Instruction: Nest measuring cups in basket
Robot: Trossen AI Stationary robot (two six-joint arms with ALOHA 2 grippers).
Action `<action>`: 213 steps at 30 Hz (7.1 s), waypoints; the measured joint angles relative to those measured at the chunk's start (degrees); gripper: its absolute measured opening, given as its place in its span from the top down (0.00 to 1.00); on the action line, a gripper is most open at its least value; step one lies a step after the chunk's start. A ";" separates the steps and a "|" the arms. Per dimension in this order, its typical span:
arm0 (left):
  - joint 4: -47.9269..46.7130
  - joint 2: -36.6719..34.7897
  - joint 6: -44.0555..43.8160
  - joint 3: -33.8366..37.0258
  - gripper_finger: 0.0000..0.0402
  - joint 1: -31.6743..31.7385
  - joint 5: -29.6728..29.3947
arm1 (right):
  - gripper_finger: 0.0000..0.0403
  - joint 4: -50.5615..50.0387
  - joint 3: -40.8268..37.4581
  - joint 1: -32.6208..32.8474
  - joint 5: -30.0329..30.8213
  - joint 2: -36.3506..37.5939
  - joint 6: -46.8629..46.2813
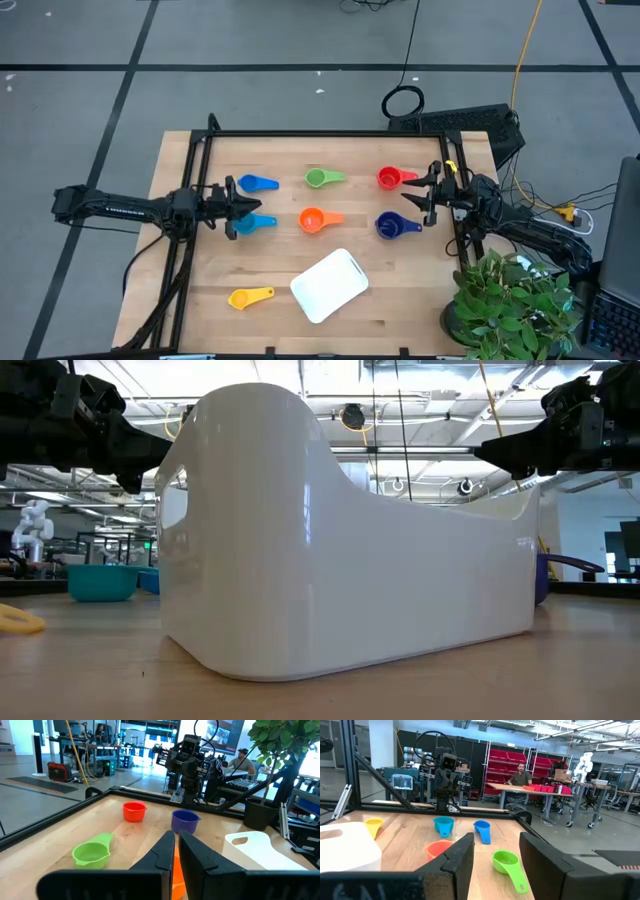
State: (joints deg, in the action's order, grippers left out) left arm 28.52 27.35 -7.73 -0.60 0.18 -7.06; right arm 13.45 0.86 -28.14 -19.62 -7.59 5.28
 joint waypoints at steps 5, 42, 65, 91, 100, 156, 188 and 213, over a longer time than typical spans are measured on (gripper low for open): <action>0.02 0.00 0.00 0.00 0.93 0.00 -0.02 | 0.62 0.00 -0.02 0.00 0.00 0.00 -0.07; 0.45 0.02 -0.05 -2.96 0.93 0.05 -0.52 | 0.62 14.17 -0.02 0.02 -0.04 0.00 -11.47; -47.52 31.50 0.05 -43.87 0.55 2.67 -6.00 | 0.62 13.90 -0.02 0.00 4.75 -0.22 -16.09; -46.65 67.48 -0.40 -55.36 0.62 9.56 9.19 | 0.62 12.85 -0.01 0.00 4.77 -4.61 -15.08; -44.64 69.66 -1.42 -55.41 0.62 9.56 11.15 | 0.62 12.84 -0.02 0.00 4.76 -5.83 -14.87; -62.91 68.37 -5.45 -74.10 0.98 15.17 9.65 | 0.49 -4.79 37.42 6.90 -1.43 -52.84 4.13; -57.16 68.41 -6.50 -74.10 0.98 13.87 10.03 | 0.43 -2.17 42.62 10.69 1.55 -66.27 3.57; -56.78 68.48 -5.44 -74.10 0.89 13.27 9.68 | 0.70 -4.69 42.58 10.67 1.50 -66.23 5.94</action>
State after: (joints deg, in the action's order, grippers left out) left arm -28.26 95.83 -13.17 -74.70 13.45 2.62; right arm 8.76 43.44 -17.47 -18.12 -73.82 11.22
